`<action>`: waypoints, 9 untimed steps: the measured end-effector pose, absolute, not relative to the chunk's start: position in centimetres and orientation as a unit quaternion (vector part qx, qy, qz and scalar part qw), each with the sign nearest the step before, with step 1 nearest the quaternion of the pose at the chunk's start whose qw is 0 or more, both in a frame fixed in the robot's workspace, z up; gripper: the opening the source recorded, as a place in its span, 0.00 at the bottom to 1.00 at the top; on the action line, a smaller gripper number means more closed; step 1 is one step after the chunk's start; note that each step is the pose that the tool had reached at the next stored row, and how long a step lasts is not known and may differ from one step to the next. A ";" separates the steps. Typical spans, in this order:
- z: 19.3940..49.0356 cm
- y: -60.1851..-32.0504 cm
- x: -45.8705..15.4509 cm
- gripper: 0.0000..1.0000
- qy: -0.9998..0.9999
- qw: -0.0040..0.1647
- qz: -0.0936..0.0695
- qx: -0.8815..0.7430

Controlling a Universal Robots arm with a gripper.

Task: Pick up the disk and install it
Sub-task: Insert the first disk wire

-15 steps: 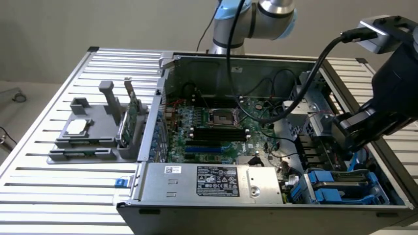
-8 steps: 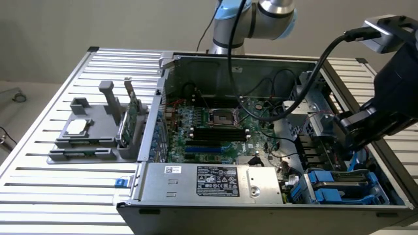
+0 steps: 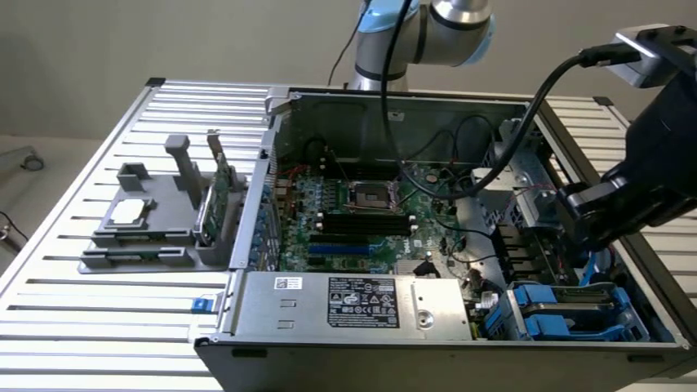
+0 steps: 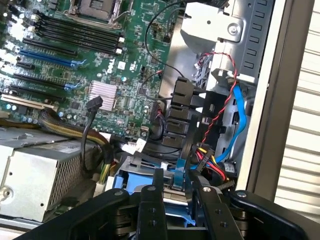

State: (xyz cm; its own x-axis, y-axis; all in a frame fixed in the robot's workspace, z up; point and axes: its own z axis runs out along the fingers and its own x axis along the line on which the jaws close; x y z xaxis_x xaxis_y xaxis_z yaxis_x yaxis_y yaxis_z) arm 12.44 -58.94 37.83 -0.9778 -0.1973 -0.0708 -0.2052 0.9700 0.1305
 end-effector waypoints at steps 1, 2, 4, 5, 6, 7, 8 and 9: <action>37.8 -58.9 12.5 0.31 0.992 0.029 0.070 -0.097; 37.8 -58.9 12.5 0.31 0.993 0.029 0.071 -0.093; 37.8 -58.9 12.5 0.31 0.993 0.030 0.073 -0.084; 37.8 -58.9 12.5 0.31 0.994 0.031 0.073 -0.079; 37.8 -58.9 12.5 0.31 0.994 0.031 0.074 -0.074; 37.7 -58.9 12.5 0.31 0.994 0.032 0.074 -0.069; 37.7 -58.9 12.5 0.31 0.995 0.032 0.074 -0.063; 37.7 -58.9 12.5 0.31 0.995 0.033 0.075 -0.058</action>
